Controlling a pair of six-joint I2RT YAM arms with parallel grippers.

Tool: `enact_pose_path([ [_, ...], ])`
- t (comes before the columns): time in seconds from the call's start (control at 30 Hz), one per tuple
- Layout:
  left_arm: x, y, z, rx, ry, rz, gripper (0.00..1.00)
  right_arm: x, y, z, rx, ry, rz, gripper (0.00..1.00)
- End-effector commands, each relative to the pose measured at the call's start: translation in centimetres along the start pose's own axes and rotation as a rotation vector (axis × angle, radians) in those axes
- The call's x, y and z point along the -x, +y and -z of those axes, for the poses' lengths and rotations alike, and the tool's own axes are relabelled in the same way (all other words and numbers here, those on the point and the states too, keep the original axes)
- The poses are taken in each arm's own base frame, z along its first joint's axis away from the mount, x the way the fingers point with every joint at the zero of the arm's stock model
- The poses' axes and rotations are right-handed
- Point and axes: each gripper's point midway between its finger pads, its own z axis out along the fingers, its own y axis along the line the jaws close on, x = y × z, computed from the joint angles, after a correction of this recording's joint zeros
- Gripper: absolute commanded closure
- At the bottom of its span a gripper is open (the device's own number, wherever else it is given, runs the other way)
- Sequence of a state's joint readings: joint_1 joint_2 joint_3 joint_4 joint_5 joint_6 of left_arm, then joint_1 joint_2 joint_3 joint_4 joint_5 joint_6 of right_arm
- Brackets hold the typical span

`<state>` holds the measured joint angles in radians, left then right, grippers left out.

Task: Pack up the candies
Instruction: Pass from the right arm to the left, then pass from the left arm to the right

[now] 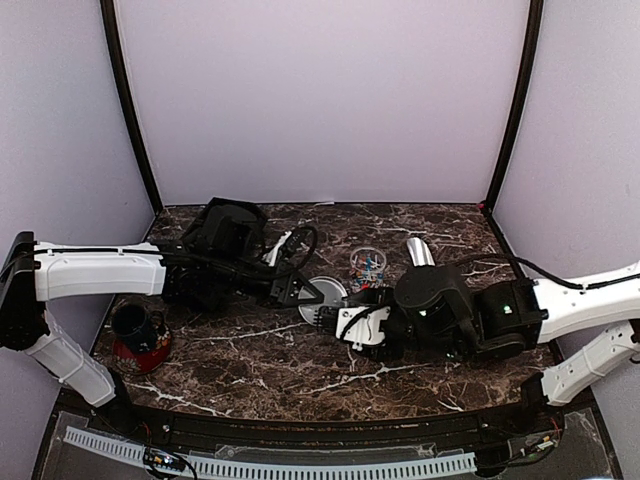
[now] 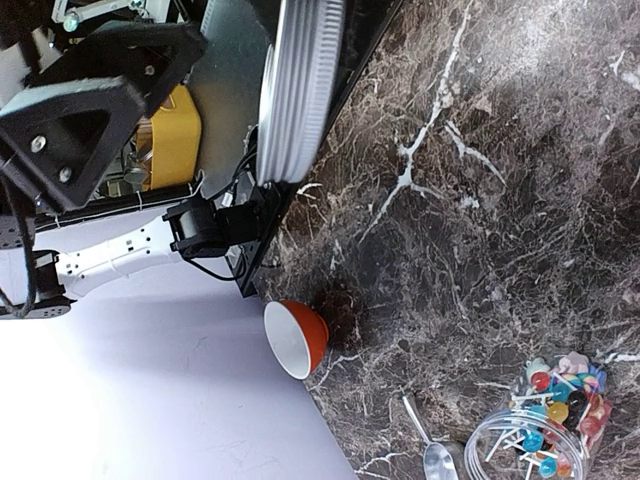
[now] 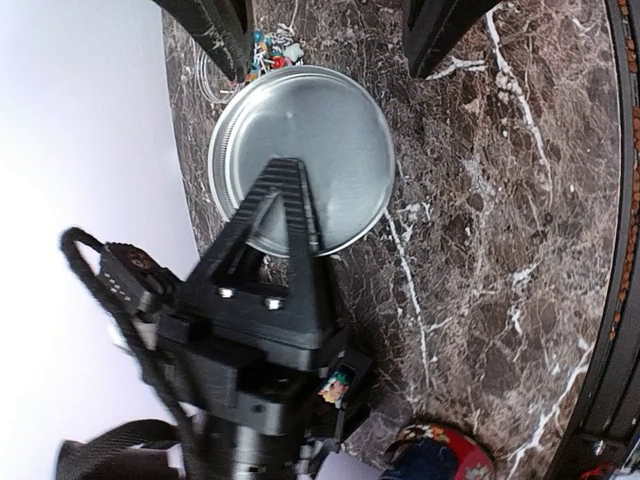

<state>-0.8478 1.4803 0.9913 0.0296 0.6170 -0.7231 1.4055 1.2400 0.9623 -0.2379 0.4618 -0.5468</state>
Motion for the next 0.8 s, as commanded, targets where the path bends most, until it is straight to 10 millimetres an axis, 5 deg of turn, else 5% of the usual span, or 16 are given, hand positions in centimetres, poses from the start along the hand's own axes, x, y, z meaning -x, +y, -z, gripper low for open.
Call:
enact_pose_path([
  [0.0, 0.6, -1.0, 0.8, -0.052, -0.03, 0.022, 0.99, 0.5, 1.1, -1.0, -0.044, -0.009, 0.095, 0.5],
  [0.43, 0.7, -0.7, 1.0, -0.06, -0.04, 0.058, 1.0, 1.3, 1.6, -3.4, -0.16, -0.023, 0.116, 0.72],
  [0.77, 0.7, -0.8, 1.1, -0.07, -0.045, 0.064, 1.0, 0.8, 2.1, -4.3, -0.169, 0.005, 0.131, 0.77],
])
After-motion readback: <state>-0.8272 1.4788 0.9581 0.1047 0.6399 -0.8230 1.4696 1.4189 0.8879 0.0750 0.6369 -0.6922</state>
